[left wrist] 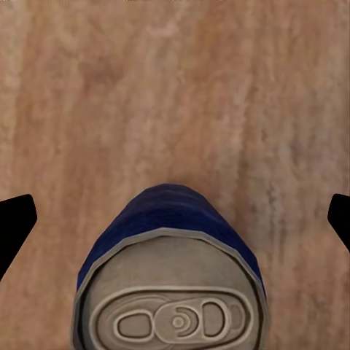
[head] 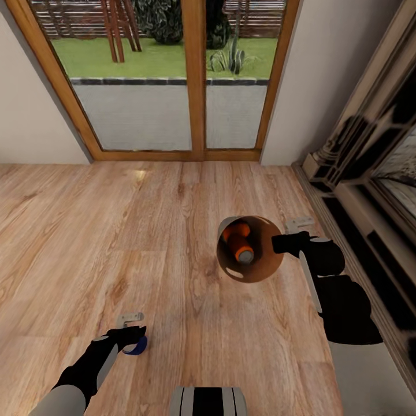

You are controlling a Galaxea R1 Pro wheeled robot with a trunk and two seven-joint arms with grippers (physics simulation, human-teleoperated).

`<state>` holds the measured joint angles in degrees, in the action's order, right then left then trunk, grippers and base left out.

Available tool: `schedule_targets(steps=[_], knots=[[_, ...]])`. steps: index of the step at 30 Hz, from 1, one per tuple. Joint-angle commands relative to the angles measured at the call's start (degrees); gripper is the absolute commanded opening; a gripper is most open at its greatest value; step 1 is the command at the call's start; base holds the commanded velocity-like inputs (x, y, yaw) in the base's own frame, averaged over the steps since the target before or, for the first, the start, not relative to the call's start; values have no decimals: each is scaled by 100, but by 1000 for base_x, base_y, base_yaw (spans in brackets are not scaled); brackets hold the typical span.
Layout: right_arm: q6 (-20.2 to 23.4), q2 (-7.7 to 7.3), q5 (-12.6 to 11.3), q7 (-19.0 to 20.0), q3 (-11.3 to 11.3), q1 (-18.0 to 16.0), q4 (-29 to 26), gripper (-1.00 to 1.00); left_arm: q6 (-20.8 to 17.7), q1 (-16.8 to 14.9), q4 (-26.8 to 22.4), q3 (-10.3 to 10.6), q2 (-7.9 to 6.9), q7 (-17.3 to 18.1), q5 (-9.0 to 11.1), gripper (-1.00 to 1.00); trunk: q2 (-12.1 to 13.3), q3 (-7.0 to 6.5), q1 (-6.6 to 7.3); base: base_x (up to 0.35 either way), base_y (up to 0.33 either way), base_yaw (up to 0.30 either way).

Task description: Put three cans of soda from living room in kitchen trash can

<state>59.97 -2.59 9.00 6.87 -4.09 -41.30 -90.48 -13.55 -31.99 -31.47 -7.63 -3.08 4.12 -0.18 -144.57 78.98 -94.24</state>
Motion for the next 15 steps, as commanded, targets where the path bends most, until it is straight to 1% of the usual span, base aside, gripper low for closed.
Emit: schedule_targets(steps=[1, 7, 13, 15], knots=[[3, 1, -82, 7, -5, -10, -6, -100, 0, 0, 0, 0, 0, 0, 0, 100, 0, 0, 0, 0, 0, 0], [3, 25, -83, 7, -14, -47, -20, -100, 9, 0, 0, -2, 8, 1, 0, 100, 0, 0, 0, 0, 0, 0], [3, 166, -83, 7, -15, -74, -22, -100, 10, 0, 32, -2, 5, 1, 0, 100, -8, 133, -15, 0, 0, 0], [3, 264, -74, 0, -66, -90, -22, -100, 16, 0, 115, 3, 2, 2, 6, 100, -11, 177, -20, 0, 0, 0]])
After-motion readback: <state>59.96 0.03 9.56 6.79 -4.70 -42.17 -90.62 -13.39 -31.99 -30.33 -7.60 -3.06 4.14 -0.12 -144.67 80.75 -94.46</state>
